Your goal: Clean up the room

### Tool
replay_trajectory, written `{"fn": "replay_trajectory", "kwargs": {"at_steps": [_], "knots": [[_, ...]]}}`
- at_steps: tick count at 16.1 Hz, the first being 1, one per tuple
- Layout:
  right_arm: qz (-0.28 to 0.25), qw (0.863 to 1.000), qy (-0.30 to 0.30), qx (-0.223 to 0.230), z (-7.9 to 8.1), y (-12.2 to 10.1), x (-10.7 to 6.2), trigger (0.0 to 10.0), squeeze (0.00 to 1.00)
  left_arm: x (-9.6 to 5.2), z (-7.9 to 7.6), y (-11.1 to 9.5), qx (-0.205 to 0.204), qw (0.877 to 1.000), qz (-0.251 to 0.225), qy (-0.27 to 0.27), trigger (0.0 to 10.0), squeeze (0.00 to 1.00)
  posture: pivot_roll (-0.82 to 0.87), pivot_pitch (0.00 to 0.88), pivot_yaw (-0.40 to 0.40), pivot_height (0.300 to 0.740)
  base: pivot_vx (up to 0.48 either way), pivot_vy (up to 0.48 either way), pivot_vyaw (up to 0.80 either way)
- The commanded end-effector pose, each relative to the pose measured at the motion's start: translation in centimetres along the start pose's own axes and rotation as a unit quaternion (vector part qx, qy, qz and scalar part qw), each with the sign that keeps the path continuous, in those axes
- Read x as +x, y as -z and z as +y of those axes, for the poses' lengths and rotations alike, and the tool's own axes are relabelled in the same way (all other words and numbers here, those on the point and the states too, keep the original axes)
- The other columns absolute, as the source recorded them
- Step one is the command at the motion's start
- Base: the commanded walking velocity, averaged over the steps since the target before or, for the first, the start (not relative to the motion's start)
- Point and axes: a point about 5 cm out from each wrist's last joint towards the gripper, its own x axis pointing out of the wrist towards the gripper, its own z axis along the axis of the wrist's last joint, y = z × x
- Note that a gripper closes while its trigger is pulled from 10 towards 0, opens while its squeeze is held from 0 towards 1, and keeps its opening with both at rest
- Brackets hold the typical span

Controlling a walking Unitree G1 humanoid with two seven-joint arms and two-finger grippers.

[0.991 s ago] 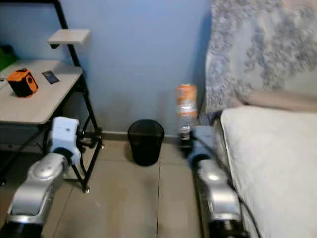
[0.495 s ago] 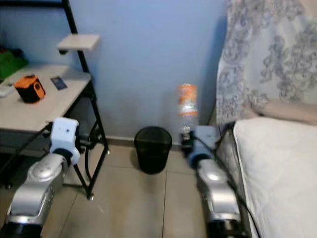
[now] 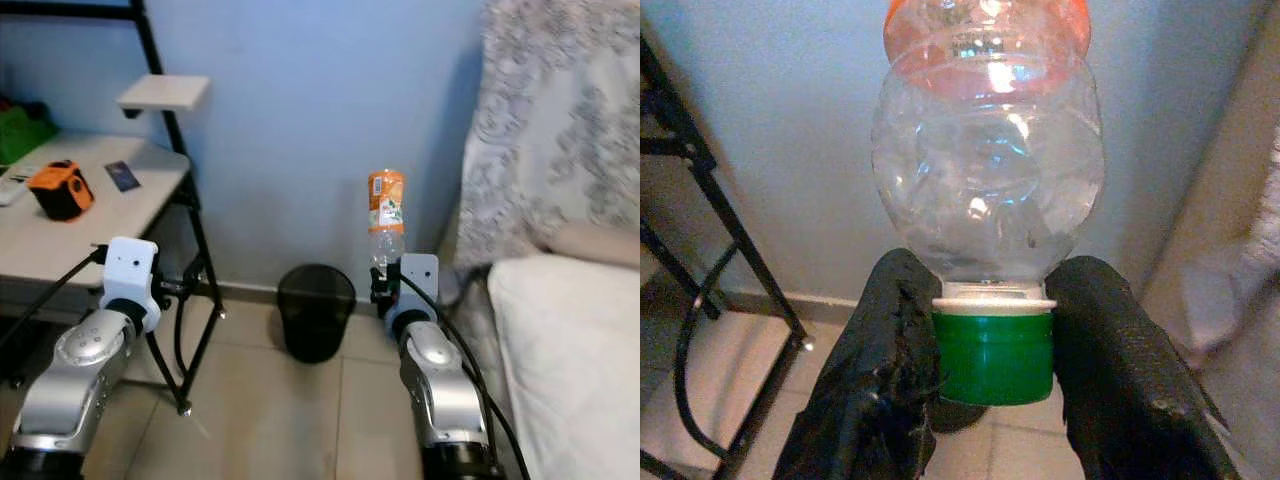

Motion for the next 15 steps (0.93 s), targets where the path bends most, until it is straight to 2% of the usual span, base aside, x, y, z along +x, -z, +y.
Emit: {"fn": "replay_trajectory", "kwargs": {"at_steps": [1, 15], "knots": [[-0.006, 1.000, -0.011, -0.002, 0.75, -0.36, 0.19, 10.0, 0.00, -0.05, 0.39, -0.44, 0.000, 1.000, -0.005, -0.004, 10.0, 0.00, 0.02, 0.000, 0.010, 0.740, 0.356, 0.000, 0.00], [-0.005, 1.000, -0.008, -0.001, 0.74, -0.29, 0.41, 10.0, 0.00, 0.05, 0.74, -0.49, 0.002, 1.000, -0.003, -0.006, 10.0, 0.00, 0.02, 0.000, 0.016, 0.740, 0.357, 0.000, 0.00]]}}
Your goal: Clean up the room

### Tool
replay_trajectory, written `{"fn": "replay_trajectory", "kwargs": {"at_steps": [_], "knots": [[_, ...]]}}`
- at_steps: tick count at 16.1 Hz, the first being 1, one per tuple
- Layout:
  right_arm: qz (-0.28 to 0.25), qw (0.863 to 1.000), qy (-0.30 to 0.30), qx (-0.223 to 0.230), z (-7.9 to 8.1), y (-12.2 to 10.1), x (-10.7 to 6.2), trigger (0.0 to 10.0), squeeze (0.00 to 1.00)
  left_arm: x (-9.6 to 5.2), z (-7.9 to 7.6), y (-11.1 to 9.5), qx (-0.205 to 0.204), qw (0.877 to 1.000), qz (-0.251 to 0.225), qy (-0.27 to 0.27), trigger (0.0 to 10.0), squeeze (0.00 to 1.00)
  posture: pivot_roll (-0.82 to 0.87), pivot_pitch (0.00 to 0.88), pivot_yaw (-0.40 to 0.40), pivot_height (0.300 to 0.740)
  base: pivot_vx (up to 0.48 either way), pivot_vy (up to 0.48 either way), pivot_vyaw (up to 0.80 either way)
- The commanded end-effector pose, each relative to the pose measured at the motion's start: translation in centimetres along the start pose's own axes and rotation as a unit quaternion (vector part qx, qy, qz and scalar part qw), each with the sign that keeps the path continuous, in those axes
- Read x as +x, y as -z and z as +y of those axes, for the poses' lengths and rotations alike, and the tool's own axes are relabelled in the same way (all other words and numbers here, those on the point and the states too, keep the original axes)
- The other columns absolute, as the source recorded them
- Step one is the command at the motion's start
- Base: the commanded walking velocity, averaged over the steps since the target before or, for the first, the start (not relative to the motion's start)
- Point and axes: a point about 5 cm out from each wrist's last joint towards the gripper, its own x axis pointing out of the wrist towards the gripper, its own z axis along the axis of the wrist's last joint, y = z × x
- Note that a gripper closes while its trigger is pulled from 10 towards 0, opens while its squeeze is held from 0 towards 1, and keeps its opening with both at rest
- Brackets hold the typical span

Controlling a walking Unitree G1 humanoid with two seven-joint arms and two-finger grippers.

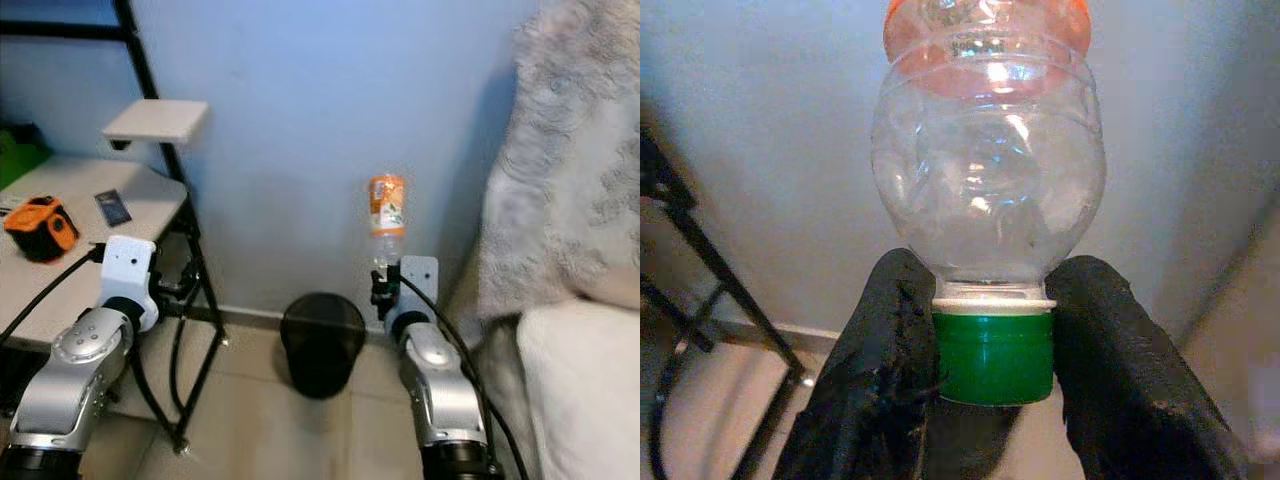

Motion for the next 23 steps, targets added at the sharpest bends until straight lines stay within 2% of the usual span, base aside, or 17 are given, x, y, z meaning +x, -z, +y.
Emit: {"fn": "replay_trajectory", "kwargs": {"at_steps": [1, 10, 14, 16, 19, 20, 21, 23], "knots": [[-0.012, 1.000, -0.013, -0.004, 0.9, -0.6, 0.2, 10.0, 0.00, -0.1, 0.7, -0.4, 0.002, 1.000, -0.006, -0.010, 10.0, 0.00, 0.02, 0.000, 0.018, 0.740, 0.360, 0.000, 0.00], [-0.007, 1.000, -0.009, -0.009, 0.7, -0.5, 0.2, 10.0, 0.00, 0.1, 0.6, -0.3, 0.001, 1.000, -0.005, -0.010, 10.0, 0.00, 0.02, 0.000, 0.021, 0.740, 0.348, 0.000, 0.00], [-0.004, 1.000, 0.008, -0.023, -1.1, -0.5, -0.5, 10.0, 0.00, -0.7, 1.8, -0.7, 0.005, 1.000, -0.011, -0.018, 10.0, 0.00, 0.03, 0.000, 0.008, 0.740, 0.334, 0.000, 0.00], [0.011, 0.999, 0.019, -0.036, -2.1, 0.3, -0.9, 10.0, 0.00, -1.0, 1.8, -0.4, -0.001, 1.000, -0.009, -0.019, 10.0, 0.00, 0.03, 0.000, -0.003, 0.740, 0.323, 0.000, 0.00], [0.040, 0.996, 0.017, -0.071, -2.8, 0.9, -0.5, 10.0, 0.00, -0.4, 0.3, 0.2, -0.005, 0.999, 0.009, 0.047, 10.0, 0.00, 0.03, 0.000, -0.008, 0.740, 0.085, 0.000, 0.00], [0.055, 0.994, 0.011, -0.090, -2.9, 1.2, -0.1, 10.0, 0.00, -0.3, -0.5, 0.6, 0.017, 0.996, 0.025, 0.088, 10.0, 0.00, 0.03, 0.000, -0.009, 0.740, 0.000, 0.000, 0.00], [0.076, 0.990, 0.003, -0.118, -3.1, 1.9, 0.3, 10.0, 0.00, -0.3, -1.2, 0.9, 0.047, 0.989, 0.034, 0.134, 10.0, 0.00, 0.02, 0.000, -0.008, 0.740, 0.000, 0.000, 0.00], [0.138, 0.975, -0.014, -0.175, -3.3, 3.8, 1.4, 10.0, 0.00, -0.2, -2.4, 1.3, 0.098, 0.967, 0.047, 0.230, 10.0, 0.00, 0.02, 0.000, -0.008, 0.740, 0.000, 0.000, 0.00]]}}
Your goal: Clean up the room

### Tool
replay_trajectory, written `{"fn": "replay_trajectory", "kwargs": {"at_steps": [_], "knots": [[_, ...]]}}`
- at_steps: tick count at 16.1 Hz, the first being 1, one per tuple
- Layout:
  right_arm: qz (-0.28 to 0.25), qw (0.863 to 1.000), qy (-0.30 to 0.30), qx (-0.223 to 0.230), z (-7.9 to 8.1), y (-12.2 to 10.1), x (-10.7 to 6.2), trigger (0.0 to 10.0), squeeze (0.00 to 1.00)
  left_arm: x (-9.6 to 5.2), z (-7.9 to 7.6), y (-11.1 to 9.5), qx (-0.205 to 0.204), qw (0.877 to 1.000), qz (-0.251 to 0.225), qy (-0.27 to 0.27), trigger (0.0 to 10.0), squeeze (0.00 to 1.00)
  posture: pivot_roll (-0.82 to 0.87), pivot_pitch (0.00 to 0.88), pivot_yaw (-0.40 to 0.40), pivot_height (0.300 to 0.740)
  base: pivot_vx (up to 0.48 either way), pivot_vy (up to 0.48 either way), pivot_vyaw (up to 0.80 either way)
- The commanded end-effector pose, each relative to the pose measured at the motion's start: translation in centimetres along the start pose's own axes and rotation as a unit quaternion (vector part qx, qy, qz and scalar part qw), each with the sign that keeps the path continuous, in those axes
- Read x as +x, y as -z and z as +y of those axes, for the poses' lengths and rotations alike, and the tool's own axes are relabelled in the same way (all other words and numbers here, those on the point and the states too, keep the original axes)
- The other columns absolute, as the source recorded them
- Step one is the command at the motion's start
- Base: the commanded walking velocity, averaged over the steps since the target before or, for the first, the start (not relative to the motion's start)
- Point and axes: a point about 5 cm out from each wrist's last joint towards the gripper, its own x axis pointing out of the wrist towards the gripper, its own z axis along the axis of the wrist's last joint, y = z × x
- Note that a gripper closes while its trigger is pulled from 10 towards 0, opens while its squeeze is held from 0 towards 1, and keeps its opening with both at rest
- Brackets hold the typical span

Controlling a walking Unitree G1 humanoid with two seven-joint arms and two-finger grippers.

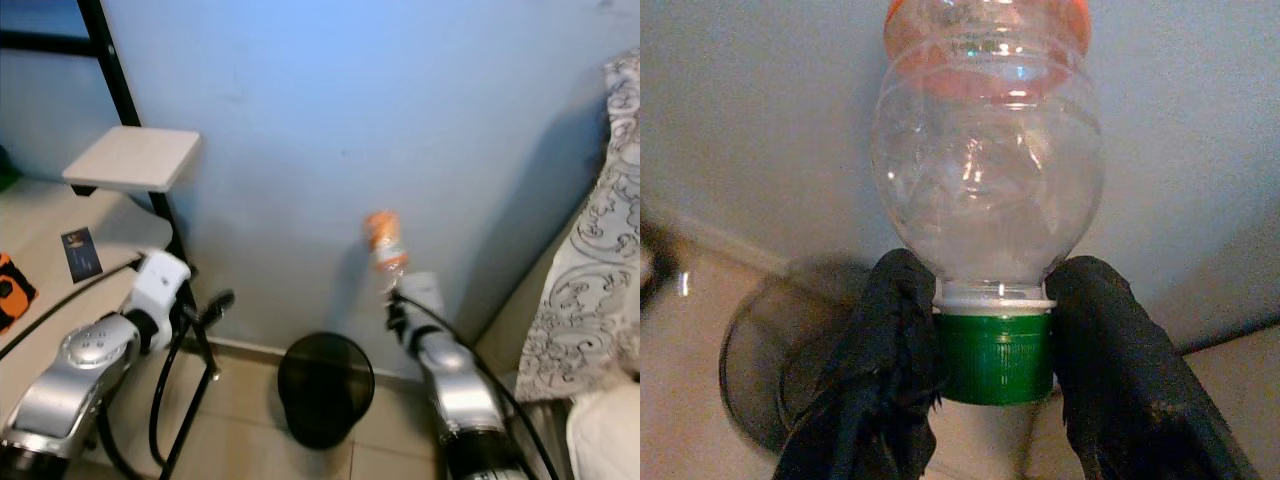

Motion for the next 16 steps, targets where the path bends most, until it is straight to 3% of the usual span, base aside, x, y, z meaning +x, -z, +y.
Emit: {"fn": "replay_trajectory", "kwargs": {"at_steps": [1, 2, 3, 4, 6, 9, 13, 14, 15, 16], "knots": [[0.028, 0.999, -0.016, -0.034, 0.5, 0.9, 0.6, 10.0, 0.00, 0.5, -0.5, -0.4, 0.043, 0.998, -0.002, 0.052, 10.0, 0.00, 0.02, 0.000, -0.008, 0.740, 0.000, 0.000, 0.00], [0.048, 0.997, -0.028, -0.059, 0.8, 1.4, 1.1, 10.0, 0.00, 0.7, -0.7, -0.7, 0.078, 0.993, -0.001, 0.089, 10.0, 0.00, 0.02, 0.000, -0.012, 0.740, 0.000, 0.000, 0.00], [0.051, 0.996, -0.031, -0.065, 0.8, 1.5, 1.3, 10.0, 0.00, 0.8, -0.8, -0.8, 0.087, 0.991, -0.001, 0.099, 10.0, 0.00, 0.03, 0.000, -0.017, 0.740, 0.000, 0.000, 0.00], [0.078, 0.993, -0.035, -0.084, 1.2, 1.9, 1.9, 10.0, 0.00, 1.2, -1.1, -1.2, 0.125, 0.980, 0.003, 0.157, 10.0, 0.00, 0.03, 0.000, -0.021, 0.740, 0.000, 0.000, 0.00], [0.096, 0.988, -0.024, -0.120, 1.3, 1.8, 2.5, 10.0, 0.00, 1.8, -1.3, -1.7, 0.157, 0.966, 0.011, 0.206, 10.0, 0.00, 0.03, 0.000, -0.024, 0.740, 0.000, 0.000, 0.00], [0.100, 0.988, -0.017, -0.119, 1.5, 1.4, 2.8, 10.0, 0.00, 2.2, -1.5, -1.4, 0.201, 0.947, 0.027, 0.247, 10.0, 0.00, 0.03, 0.000, -0.036, 0.740, 0.000, 0.000, 0.00], [0.097, 0.989, -0.015, -0.112, 2.0, 1.2, 3.0, 10.0, 0.00, 2.5, -1.3, -1.2, 0.216, 0.943, 0.033, 0.251, 10.0, 0.00, 0.03, 0.000, -0.035, 0.740, 0.000, 0.000, 0.00], [0.091, 0.990, -0.019, -0.104, 2.3, 0.9, 3.1, 10.0, 0.20, 2.7, -1.1, -1.3, 0.217, 0.943, 0.031, 0.251, 10.0, 0.00, 0.03, 0.000, -0.036, 0.740, 0.000, 0.000, 0.00], [0.085, 0.991, -0.024, -0.098, 2.7, 0.7, 3.2, 10.0, 0.72, 2.9, -1.0, -1.4, 0.219, 0.943, 0.030, 0.251, 10.0, 0.00, 0.03, 0.000, -0.036, 0.740, 0.000, 0.000, 0.00], [0.082, 0.992, -0.029, -0.093, 3.0, 0.5, 3.3, 10.0, 1.00, 3.0, -0.9, -1.5, 0.221, 0.942, 0.028, 0.251, 10.0, 0.00, 0.03, 0.000, -0.036, 0.740, 0.000, 0.000, 0.00]]}}
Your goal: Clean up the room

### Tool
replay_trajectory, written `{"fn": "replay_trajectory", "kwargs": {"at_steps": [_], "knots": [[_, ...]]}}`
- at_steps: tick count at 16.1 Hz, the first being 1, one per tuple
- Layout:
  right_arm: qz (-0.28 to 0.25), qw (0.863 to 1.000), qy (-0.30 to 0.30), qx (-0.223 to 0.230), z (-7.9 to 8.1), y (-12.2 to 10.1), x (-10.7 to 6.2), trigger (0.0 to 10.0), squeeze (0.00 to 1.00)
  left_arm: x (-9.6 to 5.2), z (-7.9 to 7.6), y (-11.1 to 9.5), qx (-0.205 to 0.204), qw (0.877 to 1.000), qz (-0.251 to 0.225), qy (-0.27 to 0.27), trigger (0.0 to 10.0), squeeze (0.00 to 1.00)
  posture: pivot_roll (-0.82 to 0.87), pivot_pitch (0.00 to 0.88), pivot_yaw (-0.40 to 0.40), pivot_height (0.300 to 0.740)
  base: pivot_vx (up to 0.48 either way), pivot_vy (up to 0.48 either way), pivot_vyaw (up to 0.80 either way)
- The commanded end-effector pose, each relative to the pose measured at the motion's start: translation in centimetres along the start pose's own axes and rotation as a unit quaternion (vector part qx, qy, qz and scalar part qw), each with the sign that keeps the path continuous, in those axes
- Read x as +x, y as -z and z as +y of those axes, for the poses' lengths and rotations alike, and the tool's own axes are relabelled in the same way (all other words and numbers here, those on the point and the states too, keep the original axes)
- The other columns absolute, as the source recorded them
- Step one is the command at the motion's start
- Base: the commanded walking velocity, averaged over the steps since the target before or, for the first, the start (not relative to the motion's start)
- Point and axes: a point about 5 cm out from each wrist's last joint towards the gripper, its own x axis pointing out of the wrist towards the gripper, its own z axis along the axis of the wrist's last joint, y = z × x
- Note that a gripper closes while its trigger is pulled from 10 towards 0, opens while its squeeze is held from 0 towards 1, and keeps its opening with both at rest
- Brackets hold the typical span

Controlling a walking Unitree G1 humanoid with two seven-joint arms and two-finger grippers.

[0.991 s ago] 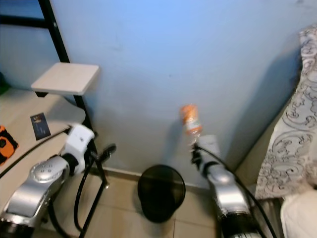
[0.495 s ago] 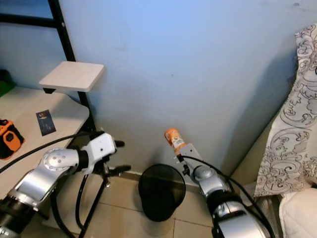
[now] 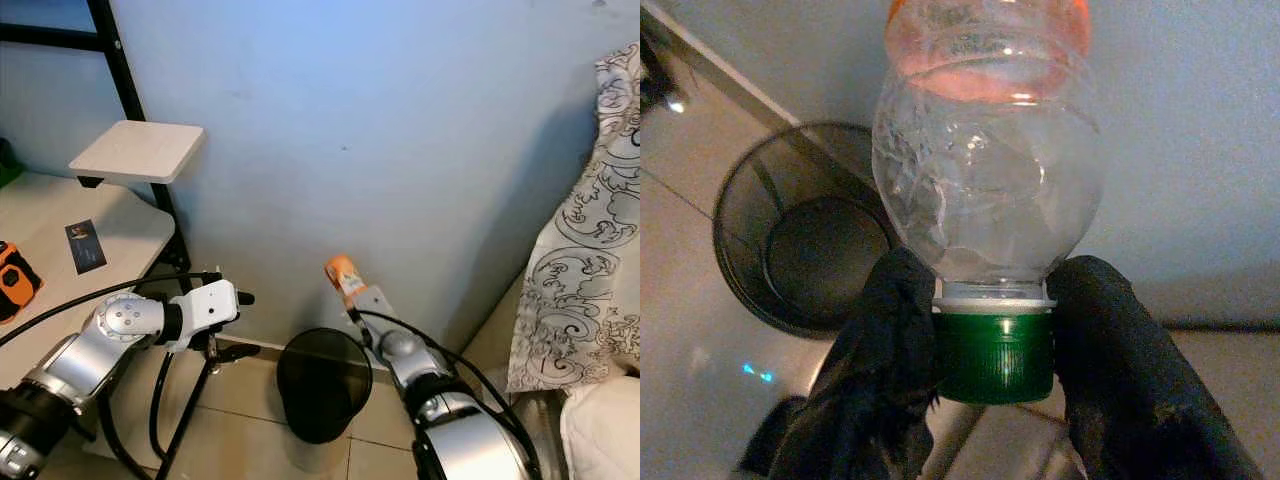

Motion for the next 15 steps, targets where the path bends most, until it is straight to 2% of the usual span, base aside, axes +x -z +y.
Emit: {"fn": "replay_trajectory", "kwargs": {"at_steps": [1, 9, 12, 13, 15], "knots": [[-0.008, 1.000, -0.001, 0.013, -0.1, -0.5, 0.0, 10.0, 1.00, -0.1, 0.5, -0.4, 0.013, 1.000, -0.002, -0.003, 10.0, 0.00, 0.03, 0.000, -0.036, 0.740, 0.000, 0.000, 0.00], [-0.001, 1.000, -0.011, 0.017, 1.1, 0.3, 0.1, 10.0, 1.00, -0.1, 0.7, -0.3, 0.015, 1.000, -0.005, -0.008, 10.0, 0.00, 0.04, 0.000, -0.041, 0.740, 0.000, 0.000, 0.00], [-0.037, 0.996, -0.027, 0.073, 1.3, 0.4, 0.0, 10.0, 1.00, -0.2, -0.3, 0.1, -0.033, 0.998, -0.026, -0.039, 10.0, 0.00, 0.04, 0.000, -0.022, 0.740, 0.000, 0.000, 0.00], [-0.066, 0.991, -0.029, 0.113, 0.9, 0.4, -0.2, 10.0, 1.00, -0.3, -0.4, 0.3, -0.078, 0.993, -0.039, -0.083, 10.0, 0.00, 0.03, 0.000, -0.014, 0.740, 0.000, 0.000, 0.00], [-0.119, 0.978, -0.007, 0.172, -0.4, 1.2, -1.1, 10.0, 1.00, -0.8, -0.4, 1.3, -0.162, 0.969, -0.045, -0.181, 10.0, 0.00, 0.02, 0.000, 0.008, 0.740, 0.000, 0.000, 0.00]]}}
